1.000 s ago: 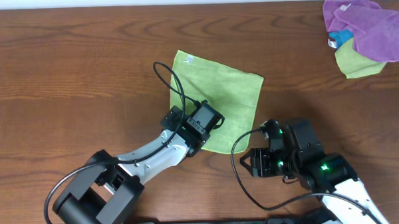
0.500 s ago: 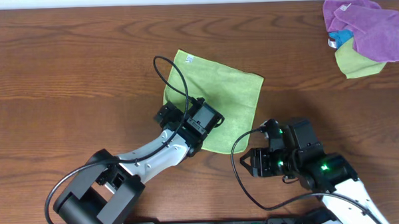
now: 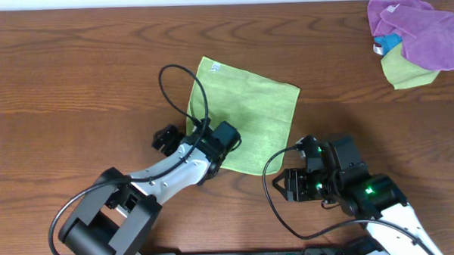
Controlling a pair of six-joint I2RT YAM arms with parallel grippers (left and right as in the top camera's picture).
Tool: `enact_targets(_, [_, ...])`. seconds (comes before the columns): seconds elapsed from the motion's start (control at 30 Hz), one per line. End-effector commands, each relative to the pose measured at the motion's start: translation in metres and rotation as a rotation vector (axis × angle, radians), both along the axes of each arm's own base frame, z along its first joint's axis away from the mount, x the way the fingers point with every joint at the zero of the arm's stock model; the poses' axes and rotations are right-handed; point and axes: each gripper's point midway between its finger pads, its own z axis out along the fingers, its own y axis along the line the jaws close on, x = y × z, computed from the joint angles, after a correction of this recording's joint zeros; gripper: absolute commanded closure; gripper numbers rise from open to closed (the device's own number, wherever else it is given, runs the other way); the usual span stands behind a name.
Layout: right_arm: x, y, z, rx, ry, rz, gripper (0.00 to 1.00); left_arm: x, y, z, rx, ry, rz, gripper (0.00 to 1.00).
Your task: Fold the cloth
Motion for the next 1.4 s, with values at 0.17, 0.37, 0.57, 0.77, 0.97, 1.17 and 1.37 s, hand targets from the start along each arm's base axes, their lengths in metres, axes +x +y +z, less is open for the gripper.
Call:
enact_targets(0.17, [-0.001, 0.002, 0.000, 0.003, -0.008, 0.024, 0.42, 0.007, 0.013, 0.006, -0.043, -0.130, 0.162, 0.05])
enact_targets(0.37, [0.004, -0.006, -0.003, -0.046, -0.028, 0.002, 0.42, 0.014, -0.014, 0.011, -0.192, -0.092, 0.182, 0.05])
enact_targets(0.57, [0.012, -0.040, -0.012, -0.126, 0.001, -0.126, 0.46, 0.017, -0.044, 0.019, -0.362, -0.033, 0.184, 0.05])
enact_targets(0.77, [0.018, -0.056, -0.008, -0.074, 0.002, -0.164, 0.48, 0.010, -0.066, 0.010, -0.483, 0.046, 0.167, 0.05])
enact_targets(0.97, [0.021, -0.062, -0.008, -0.071, -0.009, -0.176, 0.46, 0.007, -0.087, 0.002, -0.559, 0.125, 0.097, 0.05])
enact_targets(1.17, [0.021, -0.062, -0.008, -0.071, -0.010, -0.174, 0.45, 0.003, -0.079, -0.012, -0.481, 0.175, 0.054, 0.04])
enact_targets(1.37, [0.021, -0.061, -0.007, -0.067, -0.009, -0.172, 0.45, -0.002, -0.066, -0.032, -0.393, 0.206, 0.072, 0.05])
